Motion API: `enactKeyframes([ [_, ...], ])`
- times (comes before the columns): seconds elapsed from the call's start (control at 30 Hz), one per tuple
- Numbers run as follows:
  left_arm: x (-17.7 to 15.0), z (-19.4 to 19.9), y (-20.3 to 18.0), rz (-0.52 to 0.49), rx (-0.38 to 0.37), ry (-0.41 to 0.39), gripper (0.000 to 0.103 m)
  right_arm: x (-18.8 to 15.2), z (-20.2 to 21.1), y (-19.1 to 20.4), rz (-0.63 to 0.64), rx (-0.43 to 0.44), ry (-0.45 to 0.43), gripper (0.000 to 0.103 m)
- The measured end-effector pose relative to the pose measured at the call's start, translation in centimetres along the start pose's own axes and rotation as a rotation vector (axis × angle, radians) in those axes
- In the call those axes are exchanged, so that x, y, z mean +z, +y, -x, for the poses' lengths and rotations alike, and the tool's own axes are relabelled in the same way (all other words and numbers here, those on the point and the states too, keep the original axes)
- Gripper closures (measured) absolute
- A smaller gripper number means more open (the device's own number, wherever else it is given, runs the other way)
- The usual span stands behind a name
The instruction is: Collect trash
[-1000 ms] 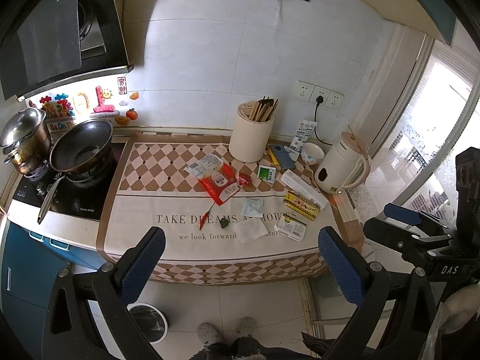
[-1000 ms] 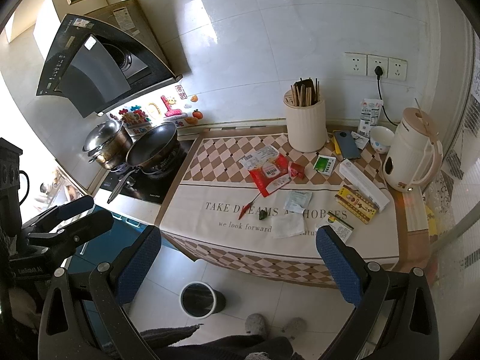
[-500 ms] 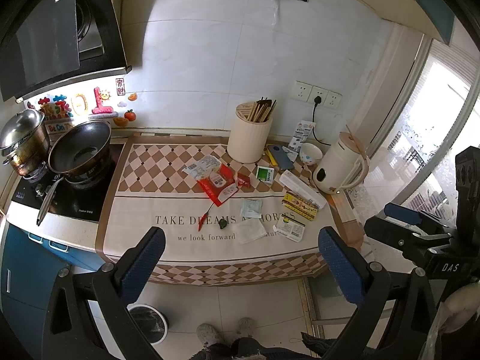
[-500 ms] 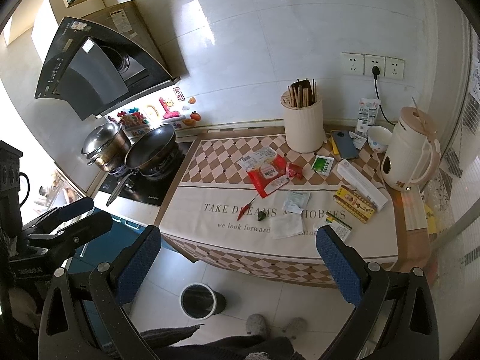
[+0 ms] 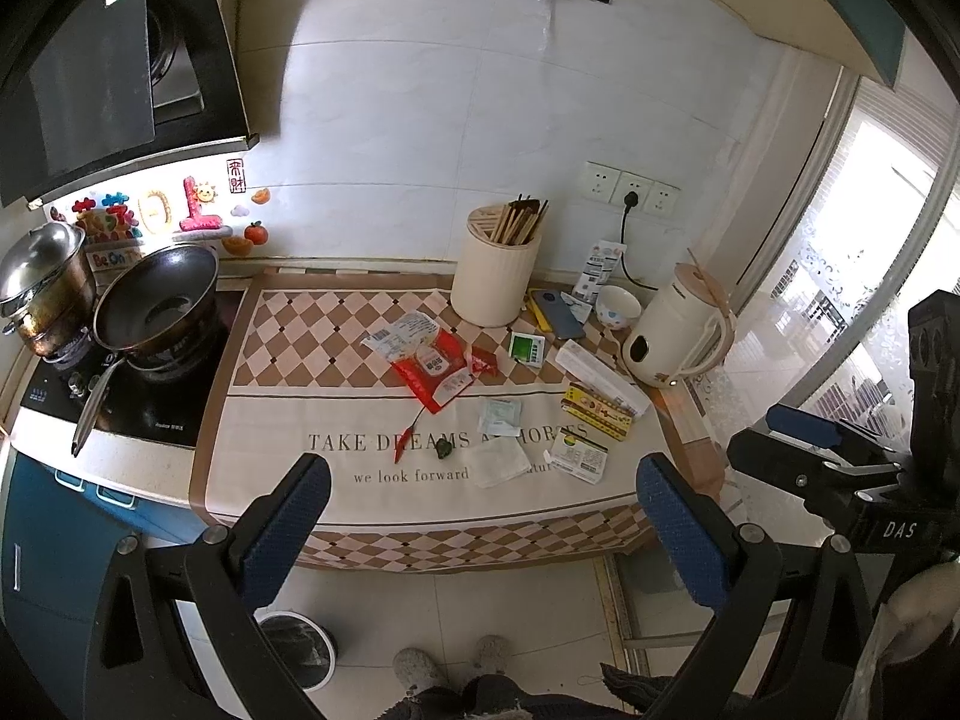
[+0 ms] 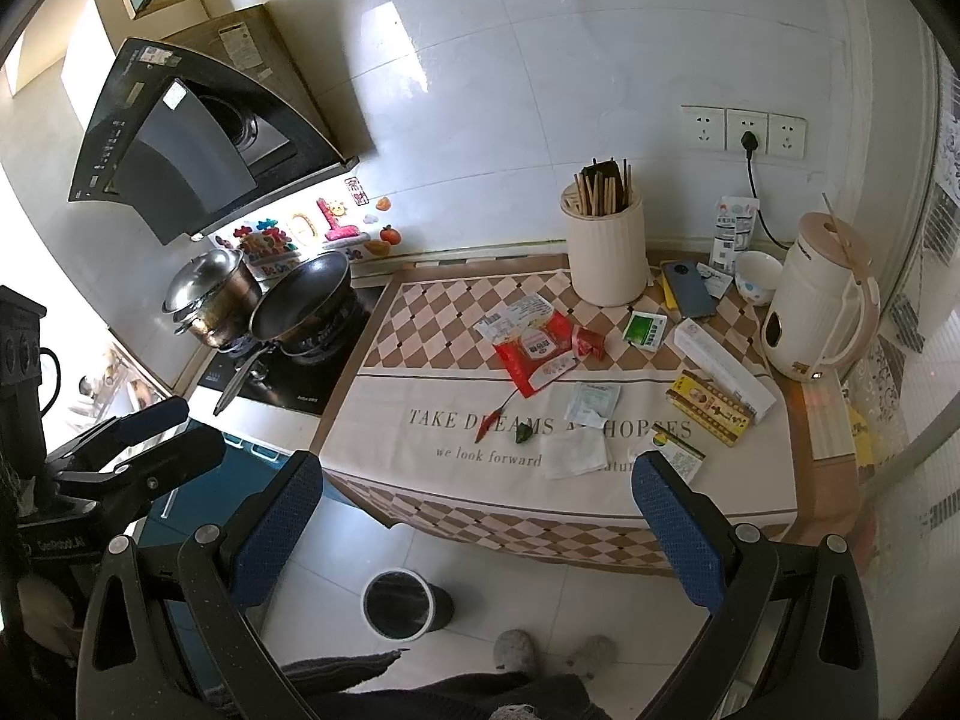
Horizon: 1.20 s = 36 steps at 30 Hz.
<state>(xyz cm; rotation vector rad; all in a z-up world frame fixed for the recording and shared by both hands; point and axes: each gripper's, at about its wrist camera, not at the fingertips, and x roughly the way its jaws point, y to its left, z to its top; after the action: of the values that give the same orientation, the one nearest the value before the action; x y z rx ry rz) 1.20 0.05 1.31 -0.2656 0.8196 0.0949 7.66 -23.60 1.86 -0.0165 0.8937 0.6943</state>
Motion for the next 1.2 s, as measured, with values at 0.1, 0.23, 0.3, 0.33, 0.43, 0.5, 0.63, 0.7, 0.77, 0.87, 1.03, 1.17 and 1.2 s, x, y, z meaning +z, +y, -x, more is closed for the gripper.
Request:
enactKeyframes([
  [0.1,-0.1,0.0,0.0,0.002,0.001,-0.001,0.0,0.2,0.0,-0.1,-0.004,-0.001,-0.001,0.0],
  [0.23,-0.1,0.1,-0.1,0.001,0.001,-0.001,0.0,0.2,0.0,-0.1,-0.004,0.001,-0.001,0.0],
  [0.3,0.0,0.0,-0.2,0.0,0.001,-0.002,0.0,0.2,0.0,-0.1,-0.004,0.001,-0.001,0.0],
  [0.33,0.0,0.0,-0.2,0.0,0.001,-0.001,0.0,0.2,0.0,-0.1,-0.004,0.001,-0.001,0.0],
  [0.43,-0.1,0.0,-0.2,0.0,0.0,-0.002,0.0,0.2,0.0,-0.2,-0.004,0.002,-0.001,0.0],
  [0.5,0.2,-0.1,-0.4,-0.002,0.0,-0.001,0.0,0.2,0.0,-0.2,-0.004,0.002,0.0,0.0],
  [0.63,0.2,-0.1,-0.4,-0.002,0.0,-0.002,0.0,0.1,-0.1,-0.1,-0.003,0.002,-0.002,0.0],
  [0.7,0.2,-0.2,-0.5,-0.003,-0.001,-0.002,0.0,0.1,-0.1,-0.1,-0.004,0.002,-0.003,0.0],
  [0.77,0.1,-0.1,-0.5,-0.001,-0.001,-0.003,0.0,0.2,0.0,-0.2,-0.004,0.002,-0.003,0.0],
  [0.87,0.3,-0.3,-0.7,-0.003,-0.006,0.0,0.0,0.2,-0.1,-0.1,-0.007,0.004,-0.002,0.0],
  [1.03,1.2,-2.0,-0.4,-0.008,0.065,-0.006,0.0,0.7,-0.4,0.0,-0.023,-0.01,0.002,0.0],
  [1.17,1.7,-5.4,-0.2,-0.024,0.221,-0.014,0.0,1.1,-1.7,-0.8,-0.071,-0.052,0.0,0.0],
  [1.2,1.8,-6.7,0.0,-0.022,0.247,-0.008,0.0,1.2,-2.3,-1.0,-0.079,-0.066,-0.003,0.0],
])
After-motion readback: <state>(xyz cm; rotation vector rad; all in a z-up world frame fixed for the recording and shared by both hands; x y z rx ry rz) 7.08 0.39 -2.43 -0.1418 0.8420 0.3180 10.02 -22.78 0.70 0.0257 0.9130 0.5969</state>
